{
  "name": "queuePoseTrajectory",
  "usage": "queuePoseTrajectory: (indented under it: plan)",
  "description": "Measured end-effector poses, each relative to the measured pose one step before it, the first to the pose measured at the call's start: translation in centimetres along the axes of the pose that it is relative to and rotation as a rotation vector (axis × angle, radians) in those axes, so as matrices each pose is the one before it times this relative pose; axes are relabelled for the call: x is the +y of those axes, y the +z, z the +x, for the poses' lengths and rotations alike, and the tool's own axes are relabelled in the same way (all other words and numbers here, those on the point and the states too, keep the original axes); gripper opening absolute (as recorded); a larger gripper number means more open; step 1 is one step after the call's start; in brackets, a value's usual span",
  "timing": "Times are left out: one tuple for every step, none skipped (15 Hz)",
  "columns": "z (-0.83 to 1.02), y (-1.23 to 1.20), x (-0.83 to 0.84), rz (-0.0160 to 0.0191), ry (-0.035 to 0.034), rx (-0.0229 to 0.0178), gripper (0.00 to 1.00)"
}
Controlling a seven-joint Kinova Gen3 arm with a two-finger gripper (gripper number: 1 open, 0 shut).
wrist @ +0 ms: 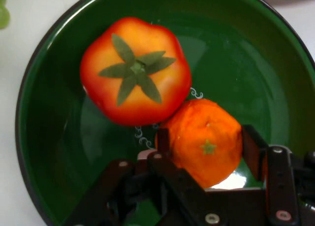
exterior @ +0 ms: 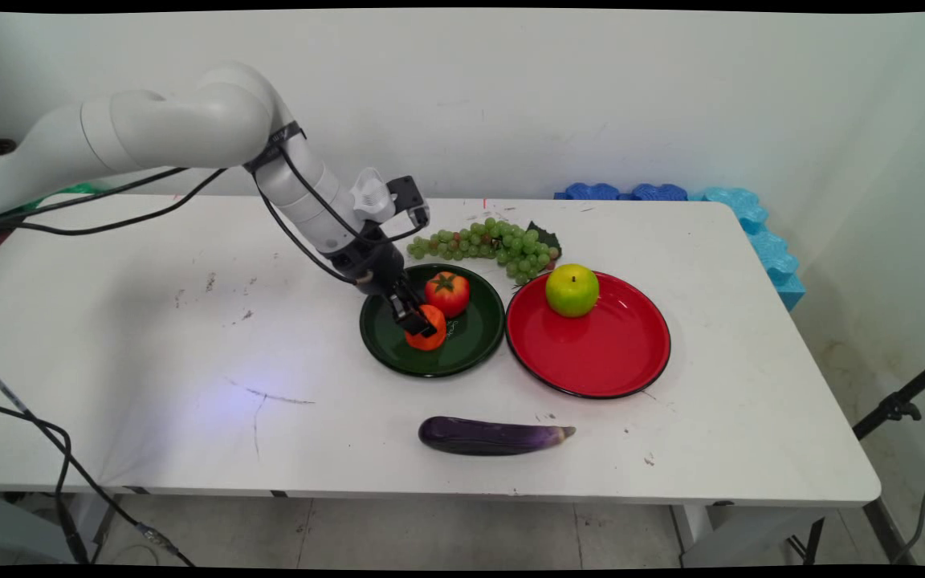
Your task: Place the picked object on the table
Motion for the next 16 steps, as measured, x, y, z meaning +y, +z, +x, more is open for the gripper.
queuePoseTrajectory:
  plan:
    - [0.124,-0.044,0.012,0.00205,-0.0015,0.00267,0.0]
    - [0.146,-0.097,0.033,0.0025,-0.00169,0.00308,0.0]
    - [0.106,-0.192,0.031,0.00343,-0.00206,0.00258,0.0]
    - [0.161,-0.325,0.039,0.00413,0.00073,0.00419,0.0]
    - [0.202,-0.331,0.052,0.00334,0.00175,0.00416,0.0]
    - [0.322,-0.526,0.056,0.005,0.00218,0.00736,0.0]
    - [0.437,-0.647,0.117,0.00353,0.0013,0.01067,0.0]
    - [0.397,-0.626,0.131,0.00254,0.00084,0.01073,0.0]
    - [0.297,-0.439,0.151,0.00051,0.0009,0.00757,0.0]
    - [0.457,-0.675,0.272,-0.00037,0.00126,0.01201,0.0]
    - [0.575,-0.771,0.421,-0.00318,0.0027,0.01464,0.0]
    - [0.522,-0.656,0.456,-0.00459,0.00256,0.01222,0.0]
    - [0.614,-0.807,0.596,-0.00602,0.00198,0.01452,0.0]
    - [0.437,-0.541,0.477,-0.00527,0.00071,0.00921,0.0]
    - [0.267,-0.305,0.339,-0.00422,-0.00011,0.00538,0.0]
    - [0.328,-0.334,0.427,-0.00563,0.0007,0.00631,0.0]
